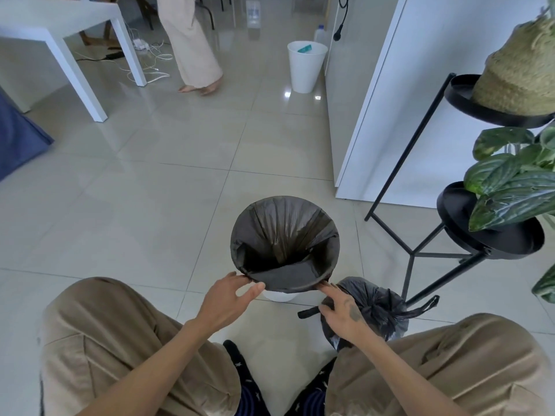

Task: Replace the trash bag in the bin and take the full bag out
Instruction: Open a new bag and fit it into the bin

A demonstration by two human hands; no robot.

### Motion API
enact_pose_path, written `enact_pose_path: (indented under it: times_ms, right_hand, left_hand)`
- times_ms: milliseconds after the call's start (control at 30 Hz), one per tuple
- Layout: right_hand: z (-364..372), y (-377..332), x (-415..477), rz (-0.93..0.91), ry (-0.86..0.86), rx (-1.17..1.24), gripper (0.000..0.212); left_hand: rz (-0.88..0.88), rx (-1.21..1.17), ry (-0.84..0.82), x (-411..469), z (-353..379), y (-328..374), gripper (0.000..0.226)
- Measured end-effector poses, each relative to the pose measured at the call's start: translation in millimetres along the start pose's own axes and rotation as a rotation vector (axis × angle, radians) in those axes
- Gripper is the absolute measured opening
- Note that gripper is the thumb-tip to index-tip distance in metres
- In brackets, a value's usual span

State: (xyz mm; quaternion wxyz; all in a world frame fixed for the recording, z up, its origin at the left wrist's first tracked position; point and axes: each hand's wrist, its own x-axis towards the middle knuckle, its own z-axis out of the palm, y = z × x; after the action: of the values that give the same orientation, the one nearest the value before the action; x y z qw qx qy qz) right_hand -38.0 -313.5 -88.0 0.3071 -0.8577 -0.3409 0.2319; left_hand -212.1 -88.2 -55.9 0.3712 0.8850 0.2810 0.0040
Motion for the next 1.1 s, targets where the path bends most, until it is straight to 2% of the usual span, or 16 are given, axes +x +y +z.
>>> enact_pose_path:
  times_ms: [100,167,233,300,367,433,500,633,700,800,867,933,1000,1100]
  right_hand:
    - [-4.9,-8.1,0.8,0.298,0.198,0.222,0.037]
    - [-3.6,-12.9,3.0,0.402,0.297,0.389,0.028]
    - [-1.6,-19.5,6.4,0.474,0.397,0.6,0.019]
    - [-0.1,-27.2,9.6,0.555,0.471,0.777,0.016]
    - [1.8,-32.4,14.3,0.641,0.536,0.854,0.016]
    - [1.3,-36.6,20.7,0.668,0.58,0.79,0.021]
    - [-2.4,-42.2,27.6,0.611,0.573,0.681,0.033]
    - [-3.1,-48.0,35.0,0.54,0.438,0.565,0.054]
    - [5.2,-45.1,36.9,0.547,0.387,0.562,0.053]
    - [19.5,-46.6,29.9,0.583,0.382,0.786,0.052]
    - [27.7,-53.2,20.8,0.617,0.373,0.925,0.052]
    - [30.6,-62.1,6.4,0.658,0.314,0.957,0.051]
    - [28.4,-68.1,-8.0,0.696,0.265,0.892,0.05]
    - [8.5,-63.9,-15.7,0.701,0.366,0.645,0.054]
  left_hand:
    - [-0.291,-0.316,-0.106,0.1,-1.4,5.1,0.075]
    - [-0.489,-0.564,-0.018,7.1,-4.1,6.5,0.084]
    - [-0.624,-0.768,0.069,18.4,-6.1,5.7,0.074]
    - [-0.714,-0.939,0.086,27.3,-7.0,7.6,0.066]
    - [-0.781,-1.06,0.095,34.3,-5.1,11.9,0.061]
    - [-0.817,-1.118,0.113,42.0,0.4,15.6,0.058]
    - [-0.856,-1.167,0.153,49.0,9.0,18.8,0.055]
    - [-0.927,-1.287,0.274,57.1,25.8,21.4,0.049]
    - [-0.933,-1.293,0.325,60.8,27.8,24.6,0.043]
    - [-0.937,-1.278,0.392,67.8,25.9,24.4,0.04]
    - [-0.935,-1.267,0.425,74.4,22.1,19.0,0.042]
    - [-0.917,-1.267,0.447,81.2,16.0,13.4,0.048]
    - [-0.896,-1.273,0.467,84.9,10.0,7.6,0.058]
    - [-0.885,-1.22,0.469,82.4,10.2,1.4,0.066]
